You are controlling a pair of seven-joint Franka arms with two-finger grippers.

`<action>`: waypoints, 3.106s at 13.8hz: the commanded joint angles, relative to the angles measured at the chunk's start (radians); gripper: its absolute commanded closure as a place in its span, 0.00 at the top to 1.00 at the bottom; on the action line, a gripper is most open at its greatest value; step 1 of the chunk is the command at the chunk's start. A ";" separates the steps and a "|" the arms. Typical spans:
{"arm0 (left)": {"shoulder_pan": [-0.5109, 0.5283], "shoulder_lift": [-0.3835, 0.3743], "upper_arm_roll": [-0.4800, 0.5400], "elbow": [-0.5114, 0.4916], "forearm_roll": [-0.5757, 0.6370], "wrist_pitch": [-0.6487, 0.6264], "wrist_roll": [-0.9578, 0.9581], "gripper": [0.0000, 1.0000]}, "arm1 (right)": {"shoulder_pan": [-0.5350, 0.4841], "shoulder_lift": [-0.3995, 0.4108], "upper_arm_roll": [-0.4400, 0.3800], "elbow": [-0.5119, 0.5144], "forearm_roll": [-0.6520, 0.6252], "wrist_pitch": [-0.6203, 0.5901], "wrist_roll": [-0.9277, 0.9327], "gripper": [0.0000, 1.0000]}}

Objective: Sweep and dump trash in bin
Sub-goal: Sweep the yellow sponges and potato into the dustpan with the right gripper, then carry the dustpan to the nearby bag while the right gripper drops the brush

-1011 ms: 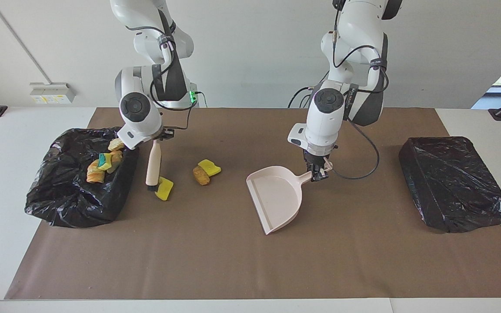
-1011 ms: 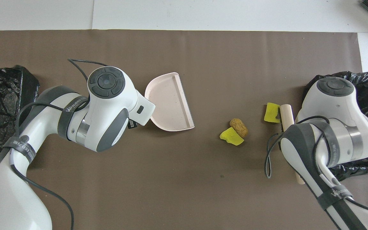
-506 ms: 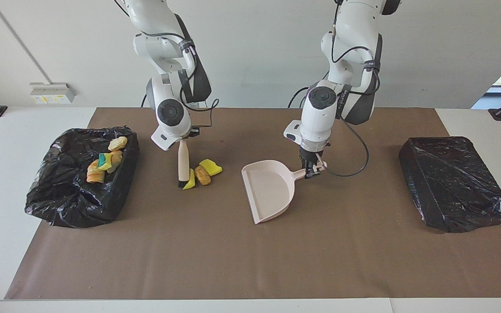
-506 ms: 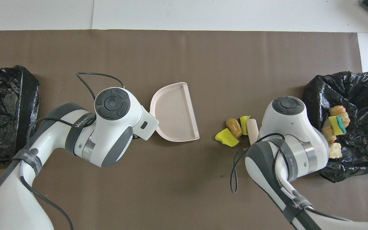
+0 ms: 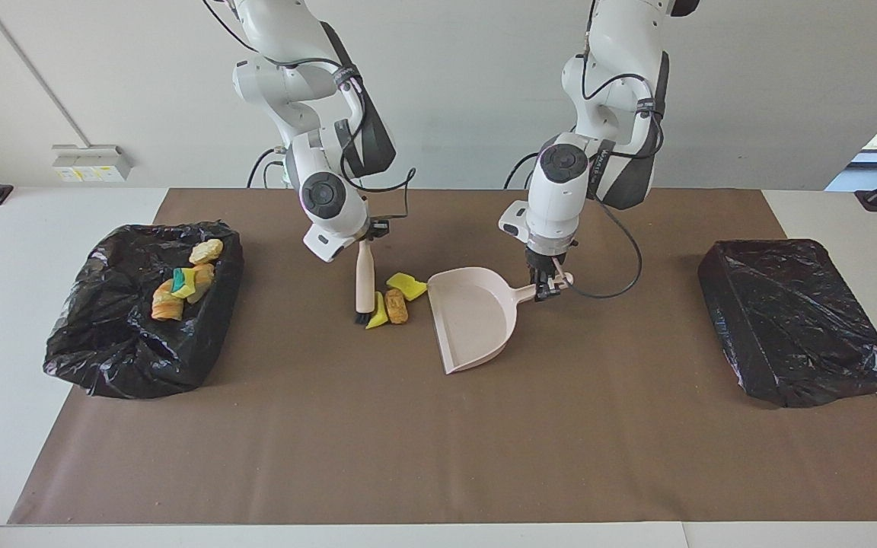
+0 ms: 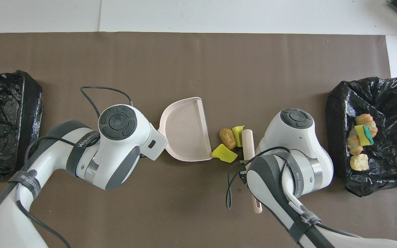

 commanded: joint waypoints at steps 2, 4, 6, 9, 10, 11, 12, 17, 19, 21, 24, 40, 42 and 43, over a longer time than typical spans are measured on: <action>-0.005 -0.031 0.008 -0.042 0.011 0.031 0.018 0.00 | 0.042 0.049 0.005 0.066 0.185 0.039 0.002 0.00; -0.003 -0.031 0.008 -0.044 0.011 0.033 0.020 0.00 | 0.057 0.068 0.007 0.107 0.283 0.038 0.000 0.00; -0.002 -0.030 0.008 -0.044 0.013 0.043 0.043 0.00 | 0.062 0.085 0.005 0.161 0.363 0.016 0.002 0.00; -0.002 -0.030 0.008 -0.044 0.013 0.048 0.044 0.00 | 0.043 0.068 -0.009 0.248 0.312 -0.130 0.015 0.00; -0.002 -0.030 0.008 -0.044 0.013 0.048 0.044 0.00 | 0.034 0.054 -0.016 0.276 0.231 -0.184 0.038 0.00; 0.000 -0.030 0.008 -0.044 0.013 0.048 0.044 0.00 | 0.031 0.054 -0.010 0.308 0.119 -0.233 0.052 0.00; -0.002 -0.030 0.008 -0.044 0.013 0.048 0.044 0.00 | 0.042 0.051 -0.006 0.305 0.003 -0.232 0.057 0.00; 0.000 -0.030 0.008 -0.044 0.013 0.051 0.043 0.00 | 0.043 0.055 -0.004 0.235 -0.203 -0.176 0.051 0.00; 0.000 -0.028 0.008 -0.044 0.013 0.051 0.043 0.00 | 0.089 0.088 -0.004 0.202 -0.194 -0.133 0.072 0.00; 0.000 -0.027 0.008 -0.042 0.013 0.053 0.041 0.00 | 0.121 0.088 -0.001 0.204 -0.113 -0.142 0.084 0.00; 0.002 -0.022 0.008 -0.033 0.013 0.053 0.040 0.00 | 0.128 0.088 -0.001 0.195 0.024 -0.082 0.088 0.00; 0.147 -0.042 0.009 -0.002 0.011 0.030 0.141 0.00 | 0.376 -0.273 0.000 -0.164 -0.002 -0.003 0.476 0.00; 0.230 -0.072 0.008 0.002 0.011 0.033 0.204 0.00 | 0.425 -0.299 0.000 -0.253 0.006 0.125 0.535 0.00; 0.260 -0.089 0.008 0.004 0.011 0.034 0.252 0.00 | 0.462 -0.313 0.000 -0.290 0.007 0.178 0.546 0.00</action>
